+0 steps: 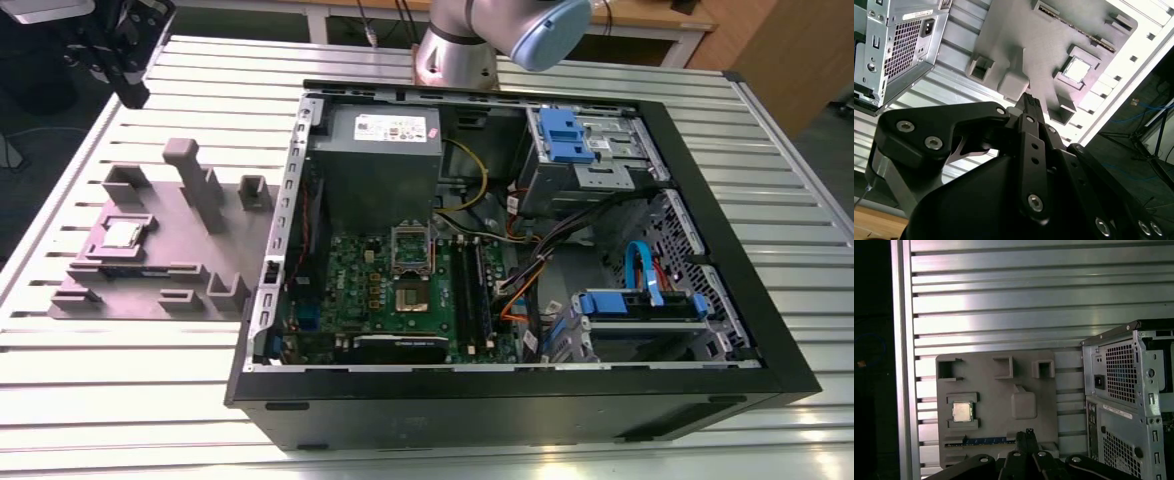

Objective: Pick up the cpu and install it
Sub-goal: 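Reach for the cpu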

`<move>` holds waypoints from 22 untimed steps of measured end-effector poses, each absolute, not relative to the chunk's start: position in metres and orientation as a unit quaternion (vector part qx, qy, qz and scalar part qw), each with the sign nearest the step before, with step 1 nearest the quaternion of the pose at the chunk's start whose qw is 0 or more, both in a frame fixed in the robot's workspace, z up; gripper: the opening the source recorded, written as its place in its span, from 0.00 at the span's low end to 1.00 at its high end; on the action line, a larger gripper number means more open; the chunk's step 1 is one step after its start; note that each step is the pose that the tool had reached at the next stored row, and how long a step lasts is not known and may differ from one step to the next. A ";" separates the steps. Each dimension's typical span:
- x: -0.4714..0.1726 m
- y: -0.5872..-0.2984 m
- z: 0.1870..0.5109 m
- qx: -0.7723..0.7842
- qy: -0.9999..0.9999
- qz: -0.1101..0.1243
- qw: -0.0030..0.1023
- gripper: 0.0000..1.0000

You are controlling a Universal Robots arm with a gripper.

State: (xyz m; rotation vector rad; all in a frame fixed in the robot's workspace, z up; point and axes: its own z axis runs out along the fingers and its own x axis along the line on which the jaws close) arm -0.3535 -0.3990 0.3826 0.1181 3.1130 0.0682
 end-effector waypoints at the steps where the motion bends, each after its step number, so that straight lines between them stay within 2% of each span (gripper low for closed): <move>1: -0.354 -0.399 0.383 0.038 0.999 0.022 0.013 0.10; 22: -0.368 -0.399 0.383 0.038 0.999 0.022 0.013 0.10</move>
